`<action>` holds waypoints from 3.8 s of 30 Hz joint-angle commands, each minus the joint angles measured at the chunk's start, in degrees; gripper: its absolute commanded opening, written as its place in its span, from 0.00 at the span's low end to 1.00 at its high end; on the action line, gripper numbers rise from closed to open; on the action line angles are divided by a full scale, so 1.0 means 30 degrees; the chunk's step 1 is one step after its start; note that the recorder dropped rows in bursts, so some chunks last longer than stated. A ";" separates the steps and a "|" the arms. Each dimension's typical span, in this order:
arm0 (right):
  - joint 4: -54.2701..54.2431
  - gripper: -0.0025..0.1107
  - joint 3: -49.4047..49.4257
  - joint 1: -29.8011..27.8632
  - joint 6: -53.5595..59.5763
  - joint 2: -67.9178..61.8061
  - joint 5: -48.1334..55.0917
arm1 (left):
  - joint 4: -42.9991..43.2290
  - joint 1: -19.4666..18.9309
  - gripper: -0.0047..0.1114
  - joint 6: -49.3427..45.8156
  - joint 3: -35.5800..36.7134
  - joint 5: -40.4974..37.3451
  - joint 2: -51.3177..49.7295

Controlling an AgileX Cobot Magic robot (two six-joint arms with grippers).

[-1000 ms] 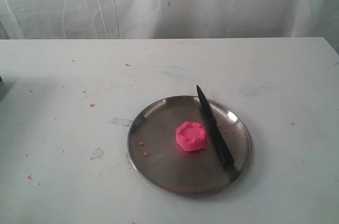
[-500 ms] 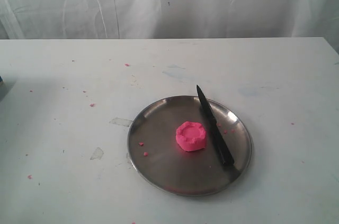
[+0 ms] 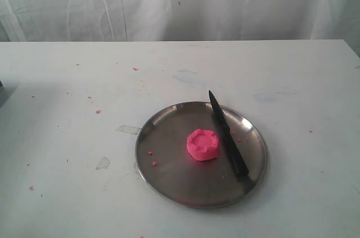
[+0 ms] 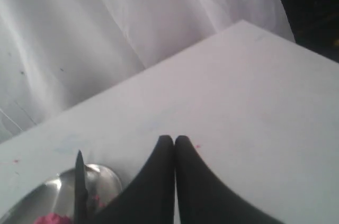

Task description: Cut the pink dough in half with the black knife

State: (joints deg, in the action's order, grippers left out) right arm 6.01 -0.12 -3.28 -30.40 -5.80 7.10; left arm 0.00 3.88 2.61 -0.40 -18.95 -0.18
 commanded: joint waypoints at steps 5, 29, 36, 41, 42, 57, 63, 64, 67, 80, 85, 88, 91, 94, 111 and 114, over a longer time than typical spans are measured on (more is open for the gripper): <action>0.0584 0.02 0.0041 -0.0019 0.0799 -0.7670 -0.1257 | 0.0000 0.0058 0.04 -0.0011 0.0135 -0.0138 0.0060; 0.2316 0.02 -0.4615 0.5464 0.1049 -1.6375 -0.4403 | 0.0000 0.0058 0.04 -0.0011 0.0135 -0.0138 0.0060; 0.2459 0.02 -0.6967 0.5846 0.2232 -1.7198 -0.2109 | 0.0000 0.0058 0.04 -0.0011 0.0135 -0.0138 0.0060; 0.2567 0.02 -0.7758 0.5846 0.6036 -1.7194 -0.3816 | 0.0000 0.0058 0.04 -0.0011 0.0135 -0.0138 0.0060; 0.2567 0.02 -0.7876 0.5846 0.6121 -1.7145 -0.4456 | 0.0000 0.0058 0.04 -0.0011 0.0135 -0.0138 0.0060; 0.5104 0.02 -1.3743 0.5846 0.6306 -2.0180 0.3353 | 0.0000 0.0058 0.04 -0.0011 0.0135 -0.0138 0.0060; -0.0485 0.02 -1.6305 0.7280 1.2514 -2.2411 0.8530 | 0.0000 0.0058 0.04 -0.0011 0.0135 -0.0133 0.0060; -0.1312 0.02 -1.6776 0.7537 1.3064 -2.2851 0.9688 | 0.0000 0.0058 0.04 -0.0011 0.0135 -0.0133 0.0060; -0.2217 0.02 -1.7865 0.8190 1.3134 -2.4072 1.1765 | 0.0000 0.0058 0.04 -0.0011 0.0135 -0.0133 0.0060; -0.7537 0.02 -1.7937 0.9574 1.2716 -2.8782 0.6163 | 0.0000 0.0058 0.04 -0.0011 0.0135 -0.0133 0.0060; -0.7314 0.02 -1.7937 0.9574 1.4247 -2.9610 0.5984 | 0.0000 0.0121 0.04 -0.0011 0.0135 0.0033 0.0060; -0.7274 0.04 -1.8179 0.9574 1.6770 -2.9824 0.6681 | 0.0000 0.1095 0.04 -0.0011 0.0135 0.1473 0.0060; -0.7274 0.19 -1.8407 0.9574 1.7563 -2.9824 0.7621 | 0.0000 0.1886 0.04 -0.0011 0.0135 0.1999 0.0060; -0.7274 0.37 -1.8407 0.9574 1.7564 -3.0090 0.7332 | 0.0000 0.2033 0.04 -0.0011 0.0135 0.1962 0.0060; -0.5347 0.39 -1.8407 0.9467 1.5066 -3.2665 0.6142 | 0.0000 0.1809 0.04 -0.0011 0.0135 0.1912 0.0060; -0.5347 0.39 -1.8407 0.9467 1.5066 -3.2893 0.6142 | 0.0000 0.1809 0.04 -0.0011 0.0135 0.1912 0.0060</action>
State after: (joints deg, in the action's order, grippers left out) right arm -10.40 -55.23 25.34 15.09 -103.99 25.90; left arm 0.00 9.51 2.61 -0.31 -13.38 -0.18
